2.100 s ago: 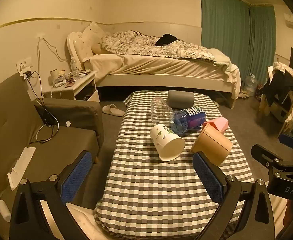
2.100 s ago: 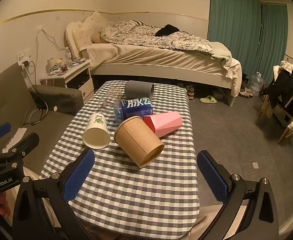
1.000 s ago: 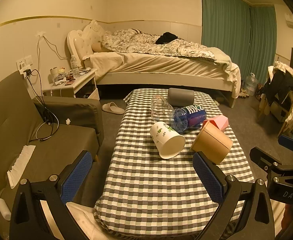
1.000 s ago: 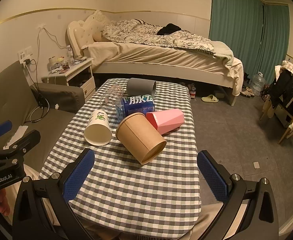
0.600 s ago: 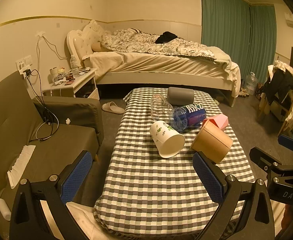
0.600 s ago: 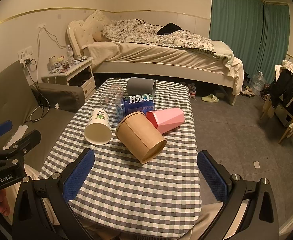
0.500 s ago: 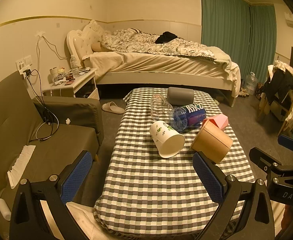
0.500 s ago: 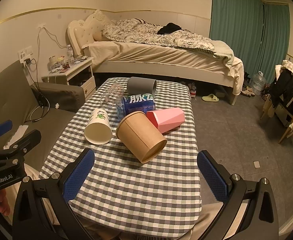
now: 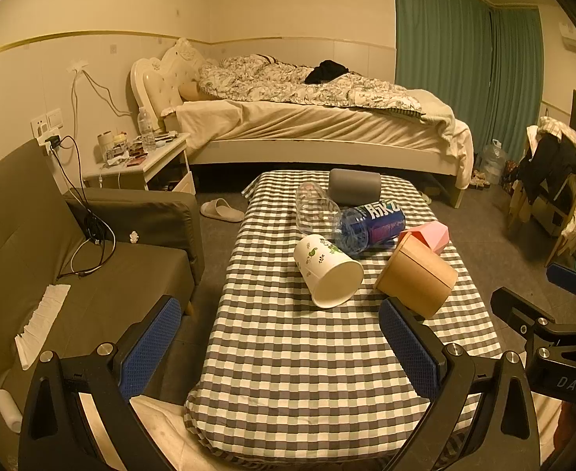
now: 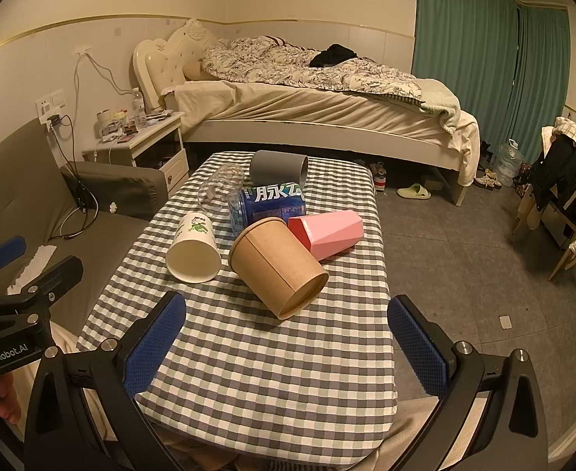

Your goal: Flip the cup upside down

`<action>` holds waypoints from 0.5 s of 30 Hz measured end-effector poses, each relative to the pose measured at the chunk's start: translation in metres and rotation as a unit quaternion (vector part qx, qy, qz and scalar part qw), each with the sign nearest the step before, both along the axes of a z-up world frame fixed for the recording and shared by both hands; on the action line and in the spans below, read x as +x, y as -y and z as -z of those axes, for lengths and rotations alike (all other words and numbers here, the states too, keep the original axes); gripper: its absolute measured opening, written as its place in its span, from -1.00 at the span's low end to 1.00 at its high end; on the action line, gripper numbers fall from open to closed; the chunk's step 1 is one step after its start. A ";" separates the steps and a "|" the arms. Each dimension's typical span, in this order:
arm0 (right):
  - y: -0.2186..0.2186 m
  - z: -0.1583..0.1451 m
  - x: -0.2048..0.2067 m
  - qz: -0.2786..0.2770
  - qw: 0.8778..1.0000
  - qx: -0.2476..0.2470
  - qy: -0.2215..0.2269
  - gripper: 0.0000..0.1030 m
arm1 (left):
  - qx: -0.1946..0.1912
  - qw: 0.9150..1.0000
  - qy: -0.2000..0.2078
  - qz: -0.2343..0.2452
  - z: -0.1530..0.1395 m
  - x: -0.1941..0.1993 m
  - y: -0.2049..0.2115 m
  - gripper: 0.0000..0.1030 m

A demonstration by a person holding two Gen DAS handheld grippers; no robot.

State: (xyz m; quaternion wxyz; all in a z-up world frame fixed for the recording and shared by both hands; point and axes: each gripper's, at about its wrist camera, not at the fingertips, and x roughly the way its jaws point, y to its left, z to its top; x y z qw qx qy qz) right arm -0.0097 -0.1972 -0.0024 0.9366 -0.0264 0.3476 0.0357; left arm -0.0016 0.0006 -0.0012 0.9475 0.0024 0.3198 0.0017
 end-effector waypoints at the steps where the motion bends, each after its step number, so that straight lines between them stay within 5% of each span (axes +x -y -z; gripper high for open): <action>1: 0.000 0.000 0.000 0.000 1.000 0.000 0.000 0.99 | 0.000 1.000 0.000 0.000 0.000 0.000 0.000 1.00; 15: -0.006 0.008 -0.003 -0.002 1.000 0.001 -0.002 0.99 | 0.001 1.000 -0.002 0.000 0.001 0.000 -0.001 1.00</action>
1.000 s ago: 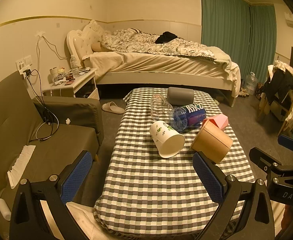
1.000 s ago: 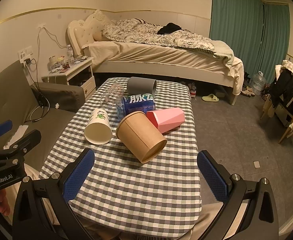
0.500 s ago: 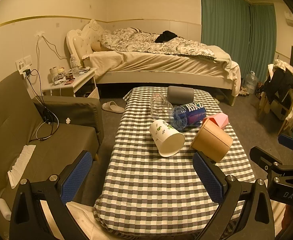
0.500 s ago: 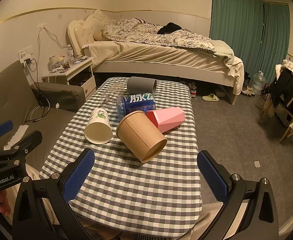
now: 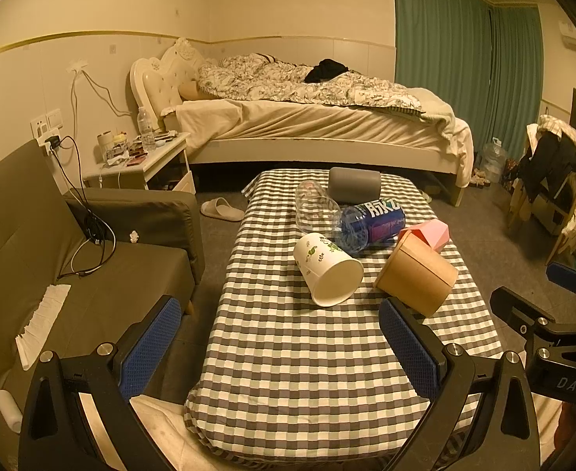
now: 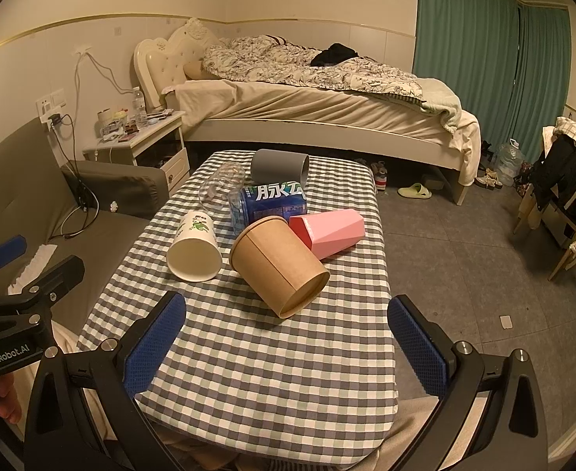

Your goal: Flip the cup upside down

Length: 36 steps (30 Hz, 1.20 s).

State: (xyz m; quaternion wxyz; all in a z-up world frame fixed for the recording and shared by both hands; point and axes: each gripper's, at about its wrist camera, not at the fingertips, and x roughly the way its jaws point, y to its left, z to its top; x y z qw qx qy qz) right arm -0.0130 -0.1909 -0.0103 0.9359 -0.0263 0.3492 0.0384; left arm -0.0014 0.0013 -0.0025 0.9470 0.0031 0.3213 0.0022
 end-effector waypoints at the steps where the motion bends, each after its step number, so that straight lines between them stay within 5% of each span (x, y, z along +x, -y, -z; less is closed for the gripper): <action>1: 0.000 0.000 0.000 0.000 1.000 0.000 0.000 0.99 | 0.000 1.000 0.000 0.000 0.001 0.000 -0.001 1.00; 16: -0.004 0.002 0.003 -0.012 1.000 -0.006 -0.003 0.99 | 0.000 1.000 -0.006 -0.001 0.005 0.001 -0.001 1.00; 25: 0.000 -0.012 0.055 -0.097 0.994 -0.031 -0.029 0.99 | 0.004 0.999 -0.034 -0.017 0.024 0.033 -0.004 1.00; 29: -0.008 -0.016 0.108 -0.176 0.980 -0.083 -0.054 0.99 | 0.004 0.999 -0.047 -0.028 0.028 0.061 -0.007 1.00; 36: -0.050 0.013 0.201 -0.301 0.924 -0.213 -0.097 1.00 | 0.015 0.995 -0.075 -0.057 0.045 0.116 -0.016 1.00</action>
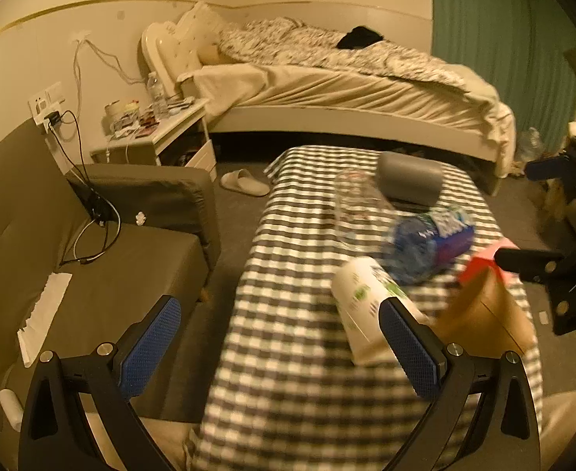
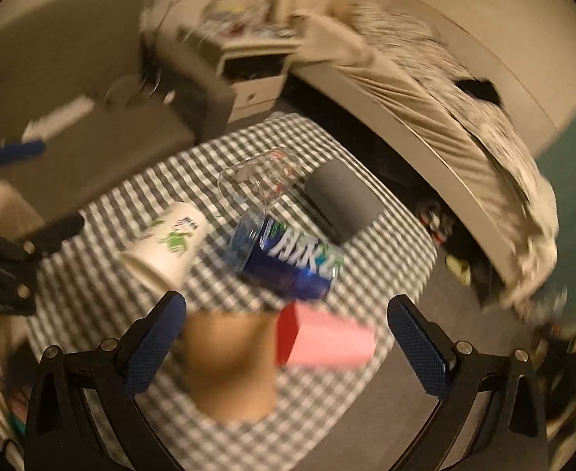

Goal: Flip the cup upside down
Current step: 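Reach the right gripper to the blue bottle lying sideways and grasp it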

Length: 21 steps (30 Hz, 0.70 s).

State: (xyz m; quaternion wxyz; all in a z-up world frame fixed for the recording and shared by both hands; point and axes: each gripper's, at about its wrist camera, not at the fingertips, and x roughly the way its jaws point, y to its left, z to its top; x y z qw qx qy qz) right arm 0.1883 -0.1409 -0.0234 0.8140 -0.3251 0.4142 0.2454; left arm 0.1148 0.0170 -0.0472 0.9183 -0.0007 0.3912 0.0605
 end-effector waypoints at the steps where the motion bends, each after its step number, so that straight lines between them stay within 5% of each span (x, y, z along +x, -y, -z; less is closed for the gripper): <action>1: -0.005 0.006 0.010 -0.014 1.000 -0.013 -0.005 1.00 | 0.002 1.000 -0.004 -0.004 0.002 0.008 -0.001 1.00; 12: -0.033 0.081 0.068 -0.129 0.981 -0.119 -0.081 0.97 | 0.001 0.999 -0.030 -0.026 0.024 0.078 -0.011 1.00; 18: -0.037 0.111 0.076 -0.160 0.972 -0.132 -0.111 0.95 | 0.001 0.999 -0.044 -0.025 0.038 0.092 -0.014 1.00; 21: -0.037 0.122 0.081 -0.165 0.970 -0.130 -0.125 0.55 | 0.007 0.998 -0.050 -0.023 0.043 0.095 -0.014 1.00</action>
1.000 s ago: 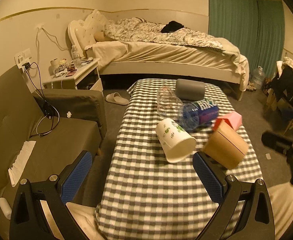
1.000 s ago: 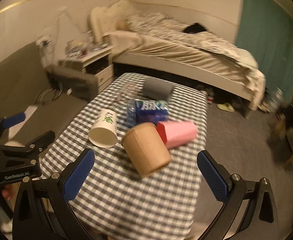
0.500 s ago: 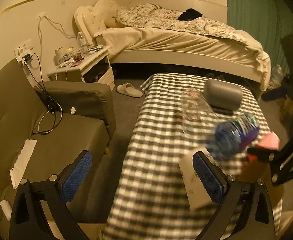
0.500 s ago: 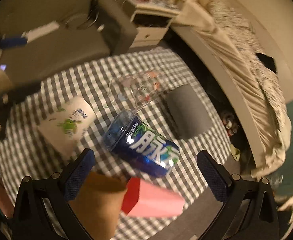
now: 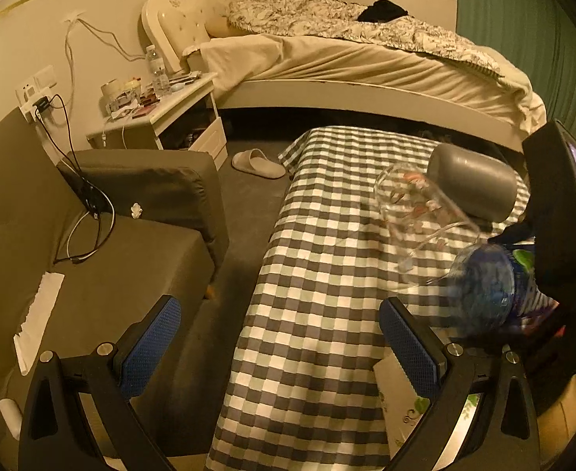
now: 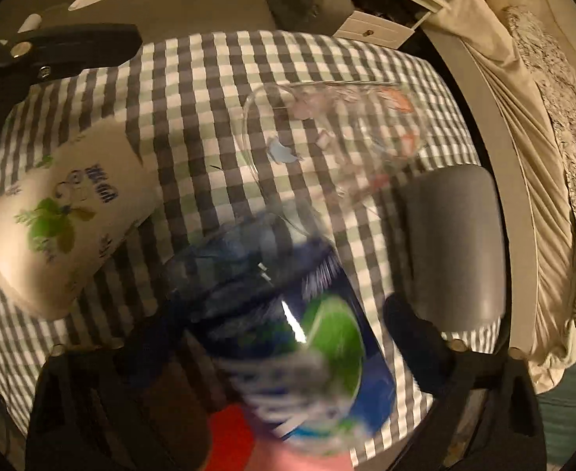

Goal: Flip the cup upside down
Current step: 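Reach the right gripper to the blue bottle lying sideways and grasp it, then lift the blue bottle with the right gripper toward the left gripper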

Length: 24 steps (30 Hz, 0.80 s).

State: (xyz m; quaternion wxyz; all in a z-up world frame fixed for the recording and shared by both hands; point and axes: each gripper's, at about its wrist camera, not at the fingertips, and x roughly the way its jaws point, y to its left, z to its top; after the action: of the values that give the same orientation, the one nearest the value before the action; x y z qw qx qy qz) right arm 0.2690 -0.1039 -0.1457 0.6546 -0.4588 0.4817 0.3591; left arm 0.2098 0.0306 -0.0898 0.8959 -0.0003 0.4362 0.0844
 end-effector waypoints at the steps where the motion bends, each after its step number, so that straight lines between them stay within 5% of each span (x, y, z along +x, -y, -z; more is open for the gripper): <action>1: 0.000 0.002 0.001 -0.001 1.000 0.002 -0.001 0.55 | 0.003 1.000 -0.001 0.001 0.001 0.000 0.000 1.00; 8: 0.005 -0.029 0.005 0.007 0.999 0.020 0.030 0.51 | 0.000 1.000 0.005 0.004 -0.006 -0.005 0.004 1.00; 16: 0.005 -0.113 -0.020 0.063 0.994 0.038 0.078 0.50 | -0.015 0.999 0.047 0.018 -0.056 -0.039 0.008 1.00; 24: -0.007 -0.173 -0.117 0.069 0.992 0.054 0.096 0.49 | -0.020 0.996 0.077 0.030 -0.096 -0.106 -0.007 1.00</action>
State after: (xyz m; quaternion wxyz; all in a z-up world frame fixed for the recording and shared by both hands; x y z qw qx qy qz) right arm 0.1519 -0.0972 0.0271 0.7447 -0.4206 0.4272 0.2933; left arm 0.1038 0.0371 0.0064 0.9288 -0.0117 0.3671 0.0490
